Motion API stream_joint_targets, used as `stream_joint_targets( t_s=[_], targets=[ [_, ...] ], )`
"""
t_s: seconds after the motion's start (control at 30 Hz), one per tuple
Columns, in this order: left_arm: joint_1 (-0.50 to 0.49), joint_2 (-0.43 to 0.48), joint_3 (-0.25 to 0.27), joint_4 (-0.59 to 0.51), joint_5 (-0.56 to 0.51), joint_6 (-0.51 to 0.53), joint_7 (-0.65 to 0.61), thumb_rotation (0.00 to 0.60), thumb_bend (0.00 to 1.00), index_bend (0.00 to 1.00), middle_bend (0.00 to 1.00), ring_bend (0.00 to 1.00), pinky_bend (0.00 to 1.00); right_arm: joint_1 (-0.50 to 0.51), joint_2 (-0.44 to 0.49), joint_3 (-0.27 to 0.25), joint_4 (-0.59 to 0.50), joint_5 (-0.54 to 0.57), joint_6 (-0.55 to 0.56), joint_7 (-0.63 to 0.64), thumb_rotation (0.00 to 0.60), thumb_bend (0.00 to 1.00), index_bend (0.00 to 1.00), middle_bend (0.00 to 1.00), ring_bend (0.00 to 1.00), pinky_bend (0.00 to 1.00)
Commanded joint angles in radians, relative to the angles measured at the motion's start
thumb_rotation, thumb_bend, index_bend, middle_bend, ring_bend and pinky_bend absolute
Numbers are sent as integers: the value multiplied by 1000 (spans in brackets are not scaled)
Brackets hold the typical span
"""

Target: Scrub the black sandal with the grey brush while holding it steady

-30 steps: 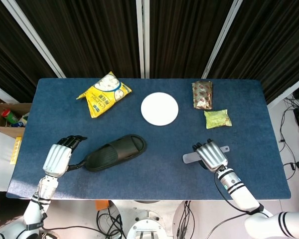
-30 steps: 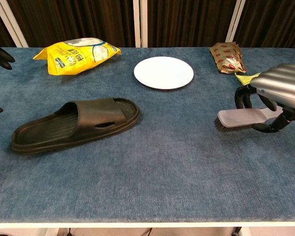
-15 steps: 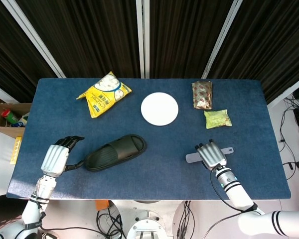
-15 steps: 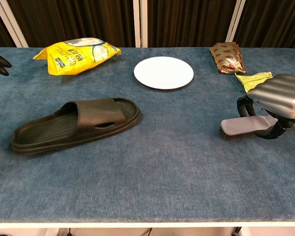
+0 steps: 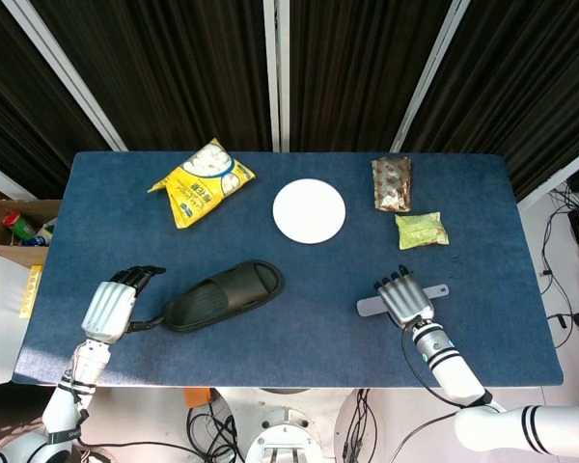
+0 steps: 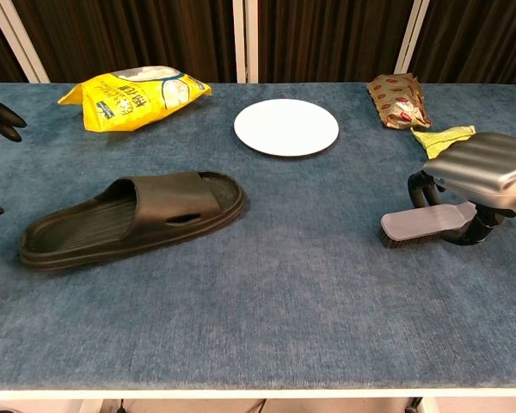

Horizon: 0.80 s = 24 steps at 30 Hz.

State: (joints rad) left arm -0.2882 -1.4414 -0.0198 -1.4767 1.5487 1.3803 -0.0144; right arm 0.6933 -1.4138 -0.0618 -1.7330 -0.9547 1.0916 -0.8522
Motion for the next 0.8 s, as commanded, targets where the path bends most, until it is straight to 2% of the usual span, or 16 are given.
stream_joint_targets(
  t_s=[0.03,0.37,0.5,0.6,0.7,0.8],
  targets=[
    [-1,0,1,0,1,-2,-1,581,129,235,274,260,361,-1,3,2,-4,0,-3,4,600,356,380,369,245,186],
    [-3,3,1,-9,0,-14,0,577,129,234,273,260,361,-9,20,5,-18,-17,-11,28,600,324,270,274,162,130],
    [-2,6,1,-14,3,-11,1,579,129,234,274,260,361,-30,55,-4,-53,-66,16,57,600,260,90,128,22,28],
    [1,8,0,-17,7,-1,7,578,129,234,273,260,360,-82,103,-22,-99,-135,93,102,600,190,1,17,0,0],
    [6,9,-2,-18,6,8,17,575,130,235,273,259,360,-170,154,-46,-134,-228,204,223,600,177,0,0,0,0],
    [14,11,-4,-13,1,20,43,564,133,235,273,258,358,-290,179,-75,-78,-392,353,497,600,176,0,0,0,0]
  ],
)
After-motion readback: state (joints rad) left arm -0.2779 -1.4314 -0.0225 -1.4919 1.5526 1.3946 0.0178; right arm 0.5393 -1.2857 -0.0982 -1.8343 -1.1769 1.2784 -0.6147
